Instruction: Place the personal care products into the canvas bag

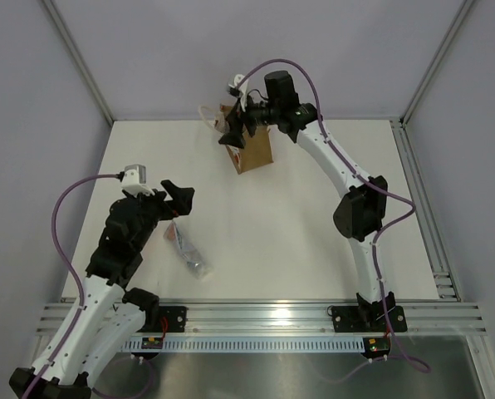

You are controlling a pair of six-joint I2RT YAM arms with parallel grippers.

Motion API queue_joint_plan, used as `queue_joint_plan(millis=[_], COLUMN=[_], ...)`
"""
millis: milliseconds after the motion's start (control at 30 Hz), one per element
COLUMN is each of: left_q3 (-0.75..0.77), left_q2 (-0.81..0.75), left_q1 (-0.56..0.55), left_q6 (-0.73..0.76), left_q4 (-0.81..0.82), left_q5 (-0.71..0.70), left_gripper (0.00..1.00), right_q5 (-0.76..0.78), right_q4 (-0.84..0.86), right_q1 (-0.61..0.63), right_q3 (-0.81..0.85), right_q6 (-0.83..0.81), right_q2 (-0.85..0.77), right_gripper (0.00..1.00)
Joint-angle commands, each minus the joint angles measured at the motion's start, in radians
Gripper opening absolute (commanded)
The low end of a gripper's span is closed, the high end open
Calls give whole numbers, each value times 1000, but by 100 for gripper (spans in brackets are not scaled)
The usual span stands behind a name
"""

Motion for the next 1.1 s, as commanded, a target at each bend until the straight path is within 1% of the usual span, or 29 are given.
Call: queue_joint_plan(millis=[0, 33, 67, 100, 133, 167, 200, 233, 267, 300, 333, 367, 433, 467, 567, 633, 867, 967, 1067], left_q3=[42, 71, 94, 118, 160, 178, 195, 209, 233, 238, 235, 212, 188, 180, 162, 136, 117, 88, 71], left_q2=[23, 58, 83, 110, 162, 188, 211, 259, 282, 303, 328, 377, 434, 490, 546, 571, 705, 758, 772], left_q1=[2, 1, -8, -19, -62, -85, -111, -169, -200, -228, -248, -268, -269, -269, -272, -271, -256, -194, -156], left_q6=[-111, -133, -164, -222, -251, -300, -376, -420, -463, -535, -563, -611, -647, -668, -673, -655, -634, -604, -578], left_q4=[-133, -209, -263, -320, -430, -490, -585, -633, -681, -743, -758, -765, -753, -750, -727, -668, -611, -540, -465], left_q5=[-12, -9, -12, -37, -58, -119, -137, -161, -225, -248, -262, -269, -256, -259, -302, -322, -353, -321, -309], left_gripper=[96, 94, 93, 93, 92, 93, 92, 92, 92, 93, 93, 93, 94, 94, 94, 95, 95, 94, 90], right_q5=[-215, -220, -221, -212, -203, -192, -175, -171, -165, -148, -142, -139, -134, -134, -134, -138, -146, -157, -175], right_q4=[-278, -371, -400, -430, -434, -425, -391, -369, -345, -295, -279, -270, -247, -239, -222, -213, -190, -184, -179], right_q1=[-33, -31, -33, -31, -33, -33, -33, -33, -31, -33, -33, -33, -34, -36, -43, -56, -100, -122, -154], right_q3=[-139, -170, -199, -266, -306, -346, -439, -487, -530, -605, -635, -655, -705, -716, -753, -772, -810, -824, -833], right_q6=[-292, -328, -347, -354, -348, -332, -292, -273, -254, -197, -174, -154, -112, -99, -79, -71, -39, -22, -11], right_q2=[-136, -159, -206, -231, -279, -305, -332, -390, -414, -438, -455, -481, -509, -515, -538, -547, -567, -571, -578], right_gripper=[92, 91, 91, 90, 90, 90, 90, 91, 91, 92, 92, 95, 96, 97, 98, 97, 98, 98, 98])
